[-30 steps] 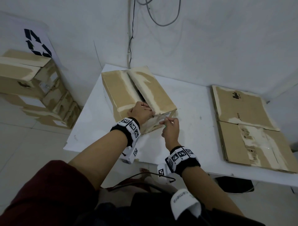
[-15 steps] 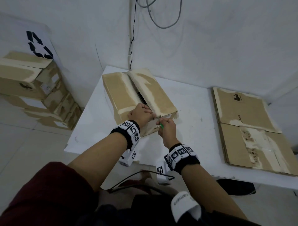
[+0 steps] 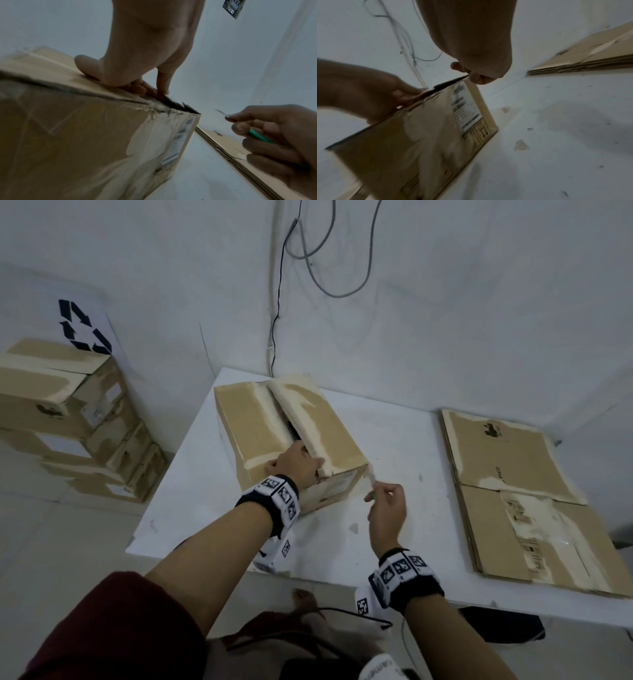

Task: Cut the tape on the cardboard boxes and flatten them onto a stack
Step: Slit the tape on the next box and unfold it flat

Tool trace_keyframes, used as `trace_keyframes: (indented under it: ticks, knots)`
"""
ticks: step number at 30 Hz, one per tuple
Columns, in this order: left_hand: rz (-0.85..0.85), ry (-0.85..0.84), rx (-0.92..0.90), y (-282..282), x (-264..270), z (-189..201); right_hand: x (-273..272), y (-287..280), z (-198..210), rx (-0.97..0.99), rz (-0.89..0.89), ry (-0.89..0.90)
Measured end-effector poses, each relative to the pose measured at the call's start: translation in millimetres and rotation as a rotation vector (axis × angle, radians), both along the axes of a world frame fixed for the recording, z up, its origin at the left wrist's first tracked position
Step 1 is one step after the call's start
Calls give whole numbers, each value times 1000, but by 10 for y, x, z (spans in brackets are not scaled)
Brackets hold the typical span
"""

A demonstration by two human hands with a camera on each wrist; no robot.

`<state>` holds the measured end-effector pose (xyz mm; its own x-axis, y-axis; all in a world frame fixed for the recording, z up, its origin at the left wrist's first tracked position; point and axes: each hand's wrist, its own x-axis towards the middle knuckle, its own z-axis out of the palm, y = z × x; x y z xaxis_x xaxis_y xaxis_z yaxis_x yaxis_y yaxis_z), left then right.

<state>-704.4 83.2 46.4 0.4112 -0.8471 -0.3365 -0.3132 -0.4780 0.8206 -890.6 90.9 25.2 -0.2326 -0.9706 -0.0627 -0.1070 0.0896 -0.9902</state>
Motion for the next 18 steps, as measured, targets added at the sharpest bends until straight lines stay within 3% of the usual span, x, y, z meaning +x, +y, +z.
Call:
trace_keyframes:
  ticks: [3, 6, 8, 12, 14, 18]
  knots:
    - [-158, 40, -21, 8, 156, -63, -91, -199, 46, -53, -36, 8]
    - [-459, -117, 141, 41, 416, 118, -100, -369, 101, -91, 17, 71]
    - [-562, -276, 245, 27, 589, 229, -119, -437, 122, -94, 45, 122]
    - [-539, -651, 299, -47, 708, 430, -218, -521, 115, -109, -46, 306]
    - [-512, -809, 287, -74, 715, 473, -285, -539, 105, -100, -50, 295]
    - [-537, -813, 223, -136, 574, 428, -375, -508, 113, 29, 52, 120]
